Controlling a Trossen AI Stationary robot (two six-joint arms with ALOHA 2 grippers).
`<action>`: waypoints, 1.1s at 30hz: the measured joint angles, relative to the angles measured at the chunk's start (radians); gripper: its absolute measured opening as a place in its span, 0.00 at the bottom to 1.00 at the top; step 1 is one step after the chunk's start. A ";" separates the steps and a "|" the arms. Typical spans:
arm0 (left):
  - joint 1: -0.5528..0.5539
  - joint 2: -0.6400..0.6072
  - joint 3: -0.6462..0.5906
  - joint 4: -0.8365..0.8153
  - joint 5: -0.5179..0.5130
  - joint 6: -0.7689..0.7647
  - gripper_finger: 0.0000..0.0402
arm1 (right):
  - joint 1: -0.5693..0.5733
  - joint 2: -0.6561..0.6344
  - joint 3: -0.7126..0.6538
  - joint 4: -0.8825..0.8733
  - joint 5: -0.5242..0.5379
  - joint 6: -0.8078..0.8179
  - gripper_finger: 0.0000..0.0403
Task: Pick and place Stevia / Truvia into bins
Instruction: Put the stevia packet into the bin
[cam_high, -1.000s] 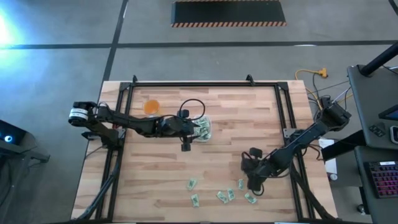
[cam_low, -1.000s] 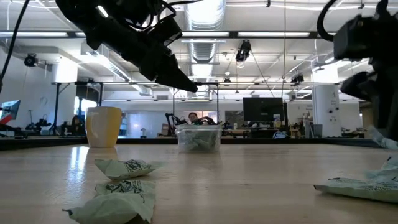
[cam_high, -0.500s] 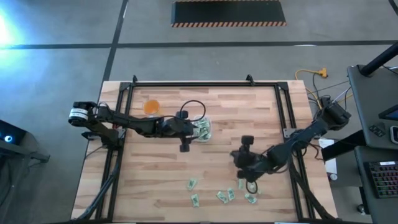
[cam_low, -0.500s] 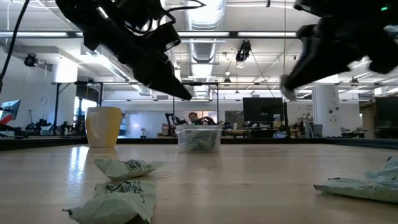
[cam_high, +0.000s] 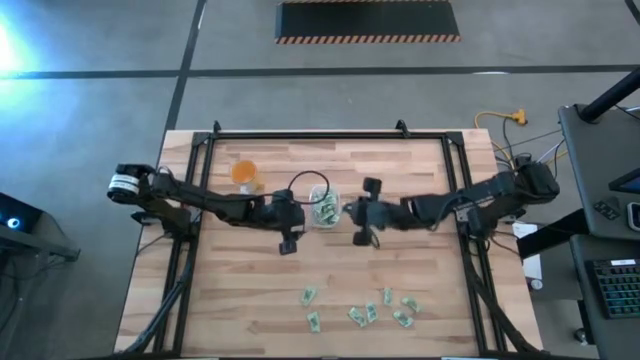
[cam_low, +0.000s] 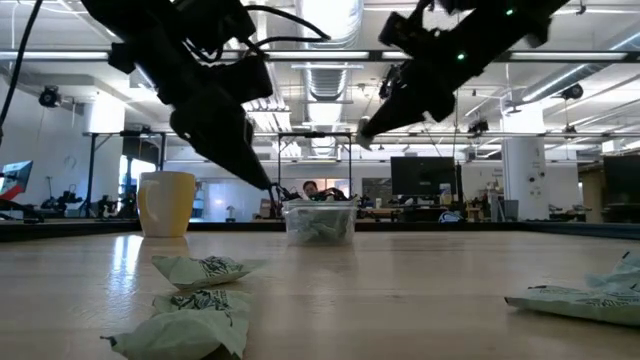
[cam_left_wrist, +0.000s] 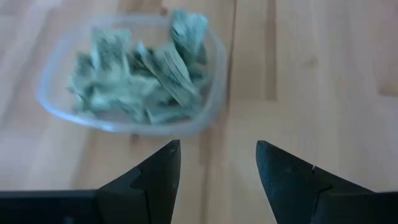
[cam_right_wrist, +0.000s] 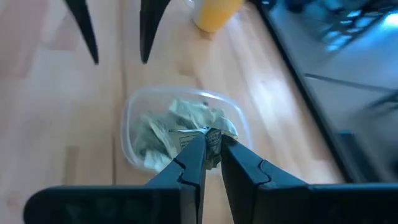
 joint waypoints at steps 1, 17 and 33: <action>-0.008 0.000 -0.001 -0.012 0.000 -0.011 0.48 | -0.028 0.004 0.000 0.018 -0.057 -0.003 0.09; -0.128 0.002 -0.036 -0.014 -0.045 -0.143 0.48 | -0.178 0.203 0.011 0.249 -0.280 -0.143 0.10; -0.166 0.003 -0.082 -0.004 -0.076 -0.188 0.48 | -0.191 0.201 0.181 -0.132 -0.323 -0.092 0.41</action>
